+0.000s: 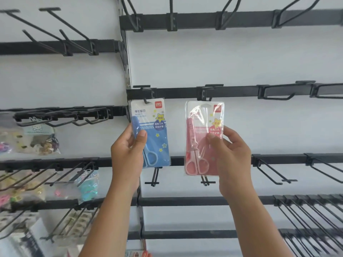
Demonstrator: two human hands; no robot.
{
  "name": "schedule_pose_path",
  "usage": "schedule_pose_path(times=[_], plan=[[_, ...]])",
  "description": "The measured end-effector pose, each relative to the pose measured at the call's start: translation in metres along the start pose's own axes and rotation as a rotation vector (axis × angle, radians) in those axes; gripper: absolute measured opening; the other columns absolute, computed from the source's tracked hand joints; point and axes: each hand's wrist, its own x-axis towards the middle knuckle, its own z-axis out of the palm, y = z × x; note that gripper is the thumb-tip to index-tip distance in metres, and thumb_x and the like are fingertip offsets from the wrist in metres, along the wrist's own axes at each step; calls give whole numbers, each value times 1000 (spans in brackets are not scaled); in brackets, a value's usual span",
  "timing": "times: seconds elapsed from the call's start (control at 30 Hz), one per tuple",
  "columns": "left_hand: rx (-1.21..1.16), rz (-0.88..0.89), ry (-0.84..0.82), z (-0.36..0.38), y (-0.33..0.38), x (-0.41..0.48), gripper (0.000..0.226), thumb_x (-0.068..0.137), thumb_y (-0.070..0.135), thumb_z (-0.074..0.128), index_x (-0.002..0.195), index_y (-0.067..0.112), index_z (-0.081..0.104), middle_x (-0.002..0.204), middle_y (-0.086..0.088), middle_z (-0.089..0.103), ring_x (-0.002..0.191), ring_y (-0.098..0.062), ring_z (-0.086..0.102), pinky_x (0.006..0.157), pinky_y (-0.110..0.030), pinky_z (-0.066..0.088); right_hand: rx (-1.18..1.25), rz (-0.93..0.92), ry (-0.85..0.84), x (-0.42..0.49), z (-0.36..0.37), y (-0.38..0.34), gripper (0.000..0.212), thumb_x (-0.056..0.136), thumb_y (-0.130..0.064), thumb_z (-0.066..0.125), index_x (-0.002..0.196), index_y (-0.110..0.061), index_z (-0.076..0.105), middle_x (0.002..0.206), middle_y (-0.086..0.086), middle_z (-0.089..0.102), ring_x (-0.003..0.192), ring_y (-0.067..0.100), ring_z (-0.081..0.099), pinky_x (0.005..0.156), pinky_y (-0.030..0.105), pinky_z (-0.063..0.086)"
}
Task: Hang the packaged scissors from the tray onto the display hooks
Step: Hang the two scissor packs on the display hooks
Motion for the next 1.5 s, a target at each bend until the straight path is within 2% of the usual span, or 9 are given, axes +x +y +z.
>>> schedule_pose_path(times=[0.27, 0.57, 0.8, 1.03, 1.13, 1.23, 1.33, 1.4, 1.5], plan=[[-16, -19, 17, 8, -11, 9, 29, 98, 18, 61, 126, 21, 66, 114, -3, 76, 91, -7, 74, 69, -23, 57, 27, -45, 43, 17, -4, -16, 5, 97, -21, 67, 98, -24, 71, 68, -4, 76, 57, 8, 69, 51, 23, 54], [6, -28, 35, 5, -11, 11, 20, 99, 16, 60, 116, 21, 69, 89, 12, 79, 79, 1, 73, 63, -18, 55, -48, -5, 37, 26, -10, -15, 11, 96, -23, 67, 103, -15, 72, 64, -6, 75, 53, 5, 68, 49, 21, 53], [45, -28, 28, 4, -12, 13, 15, 99, 18, 60, 105, 28, 70, 87, 14, 78, 78, 2, 71, 65, -18, 55, -133, 14, -14, 28, -10, -17, 11, 98, -20, 63, 102, -14, 71, 60, -7, 74, 47, 4, 66, 42, 17, 49], [120, -34, 48, -1, -17, 13, 30, 98, 21, 62, 127, 23, 65, 106, 4, 75, 84, -7, 70, 69, -25, 55, -169, 53, -11, 36, -11, 0, 15, 99, -29, 63, 101, -16, 69, 61, -9, 75, 50, 0, 68, 43, 16, 50], [192, -25, 53, -2, -18, 12, 33, 97, 22, 62, 130, 24, 63, 102, 8, 72, 79, -9, 66, 64, -23, 52, -220, 51, -22, 41, -11, 6, 20, 98, -39, 61, 101, -20, 68, 74, -11, 76, 58, -2, 72, 47, 18, 54], [263, -17, 66, -4, -17, 7, 31, 97, 25, 63, 128, 28, 63, 103, 13, 70, 94, -20, 68, 75, -35, 56, -328, -12, -19, 43, -16, 11, 24, 98, -39, 61, 114, -22, 66, 96, -9, 76, 79, 5, 76, 65, 29, 64], [353, 14, 81, -3, -13, -3, 30, 96, 28, 62, 126, 30, 63, 109, 16, 70, 102, -18, 68, 91, -44, 56, -433, -93, -1, 38, -24, 12, 22, 99, -32, 59, 120, -25, 58, 107, -11, 72, 76, -6, 72, 59, 10, 54], [408, 44, 91, -1, -9, -11, 33, 97, 27, 61, 129, 27, 61, 117, 12, 68, 100, -12, 69, 90, -36, 56, -531, -135, 10, 31, -31, 9, 31, 99, -32, 57, 129, -25, 53, 116, -12, 69, 82, -8, 68, 55, 6, 47], [515, 99, 118, -1, 0, -27, 36, 98, 29, 59, 134, 25, 57, 122, 15, 61, 92, 4, 62, 81, -21, 48, -687, -177, -11, 20, -42, 2, 41, 100, -35, 54, 140, -28, 47, 126, -9, 67, 94, -2, 63, 63, 18, 46]])
